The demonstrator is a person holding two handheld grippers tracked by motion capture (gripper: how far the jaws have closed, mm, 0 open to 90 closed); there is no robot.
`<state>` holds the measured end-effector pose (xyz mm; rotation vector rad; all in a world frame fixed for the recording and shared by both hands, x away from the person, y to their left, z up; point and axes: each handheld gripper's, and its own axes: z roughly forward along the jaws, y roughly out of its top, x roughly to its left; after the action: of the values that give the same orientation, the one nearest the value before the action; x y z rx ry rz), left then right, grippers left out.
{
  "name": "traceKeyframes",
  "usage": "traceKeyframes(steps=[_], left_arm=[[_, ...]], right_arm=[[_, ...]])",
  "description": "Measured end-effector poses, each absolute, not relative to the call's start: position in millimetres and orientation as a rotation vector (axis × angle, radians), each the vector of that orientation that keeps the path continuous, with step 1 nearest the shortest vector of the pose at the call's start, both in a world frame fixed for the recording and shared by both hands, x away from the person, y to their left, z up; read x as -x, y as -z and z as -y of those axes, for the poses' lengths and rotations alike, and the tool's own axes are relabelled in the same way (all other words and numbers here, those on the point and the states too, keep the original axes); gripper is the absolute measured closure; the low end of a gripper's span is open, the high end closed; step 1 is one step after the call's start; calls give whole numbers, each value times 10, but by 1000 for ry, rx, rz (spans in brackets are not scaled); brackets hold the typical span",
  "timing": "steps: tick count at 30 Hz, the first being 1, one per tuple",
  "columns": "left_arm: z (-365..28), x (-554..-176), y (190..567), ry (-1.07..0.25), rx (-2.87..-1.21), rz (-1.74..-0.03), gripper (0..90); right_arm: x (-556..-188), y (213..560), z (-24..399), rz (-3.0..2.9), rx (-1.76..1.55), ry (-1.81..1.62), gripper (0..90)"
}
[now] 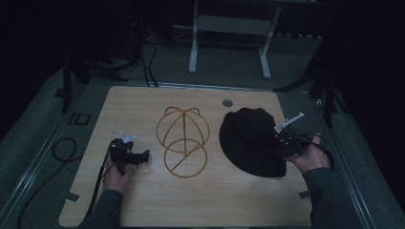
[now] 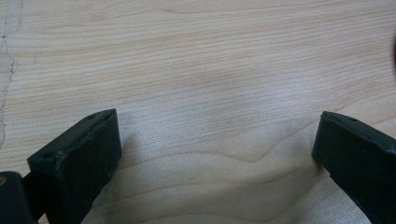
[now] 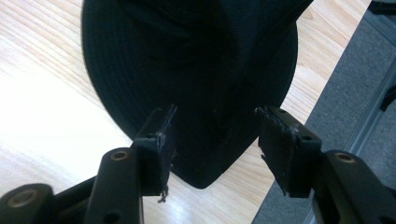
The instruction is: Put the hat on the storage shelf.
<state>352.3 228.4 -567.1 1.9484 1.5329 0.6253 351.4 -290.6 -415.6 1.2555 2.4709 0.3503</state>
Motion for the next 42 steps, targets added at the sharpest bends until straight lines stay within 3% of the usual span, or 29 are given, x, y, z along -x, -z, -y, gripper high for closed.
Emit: traceKeyframes(steps=[16,25,38,42], left_arm=[[-2283,-3523,5672,-627,-1947,-1533,15],[-2283,-3523,5672,-627,-1947,-1532,15],[-2283,-3523,5672,-627,-1947,-1532,15],[-2283,-3523,5672,-626,-1948,-1532,15]], right_arm=[[-3905,4334,2816,-2546,-1275,-247,324],[-4032,4452,2771,-2572,-1297,-208,324],[-4202,4519,2710,-2608,-1321,-163,378],[-4248,4515,2710,-2648,-1327,-188,497]])
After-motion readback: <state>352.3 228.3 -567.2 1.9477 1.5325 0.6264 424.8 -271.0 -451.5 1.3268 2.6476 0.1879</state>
